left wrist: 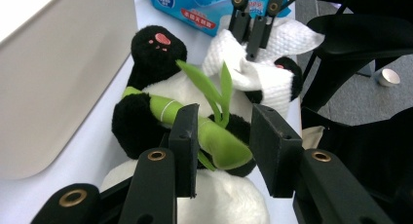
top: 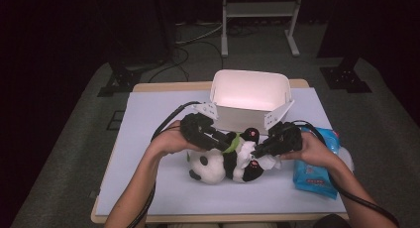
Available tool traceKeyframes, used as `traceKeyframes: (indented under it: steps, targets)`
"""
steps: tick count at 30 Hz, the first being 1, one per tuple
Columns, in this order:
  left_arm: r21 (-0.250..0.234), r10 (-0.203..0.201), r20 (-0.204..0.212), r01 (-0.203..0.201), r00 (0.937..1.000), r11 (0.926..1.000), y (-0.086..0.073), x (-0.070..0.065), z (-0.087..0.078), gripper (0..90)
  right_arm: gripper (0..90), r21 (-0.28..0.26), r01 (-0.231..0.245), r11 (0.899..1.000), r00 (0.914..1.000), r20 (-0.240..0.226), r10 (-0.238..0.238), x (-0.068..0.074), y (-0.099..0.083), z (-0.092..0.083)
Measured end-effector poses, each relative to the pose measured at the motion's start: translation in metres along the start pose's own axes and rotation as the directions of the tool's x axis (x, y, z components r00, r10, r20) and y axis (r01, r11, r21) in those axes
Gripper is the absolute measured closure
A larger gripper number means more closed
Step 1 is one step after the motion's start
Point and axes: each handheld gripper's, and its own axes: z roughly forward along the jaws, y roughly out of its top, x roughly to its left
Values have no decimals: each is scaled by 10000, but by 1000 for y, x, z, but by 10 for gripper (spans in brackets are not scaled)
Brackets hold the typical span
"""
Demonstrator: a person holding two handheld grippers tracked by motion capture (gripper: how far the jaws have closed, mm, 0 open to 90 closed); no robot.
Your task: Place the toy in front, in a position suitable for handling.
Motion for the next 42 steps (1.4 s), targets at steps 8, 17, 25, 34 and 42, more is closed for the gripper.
traceKeyframes:
  steps: [8, 17, 25, 34, 42]
  targets:
    - [-230, -311, -348, 303, 9989, 9993, -14, 0, -14, 559, 843, -174, -200, 9996, 9992, 334, 206, -5, -4, -13]
    - [-504, -617, -770, 580, 9951, 9970, -33, 0, -27, 461, 841, -390, -744, 9965, 9905, 1134, 784, -12, -16, -46]
    - [-570, -872, -1100, 813, 9901, 9951, -48, -2, -41, 391, 841, -678, -1395, 9879, 9666, 2072, 1507, -19, -33, -83]
    - [-614, -1132, -1274, 1060, 9854, 9925, -57, 0, -44, 371, 840, -825, -2273, 9703, 9303, 2761, 2414, -31, -63, -114]
    - [-706, -1305, -1423, 1215, 9812, 9901, -65, 1, -47, 353, 837, -780, -3047, 9492, 8972, 3109, 3136, -40, -93, -126]
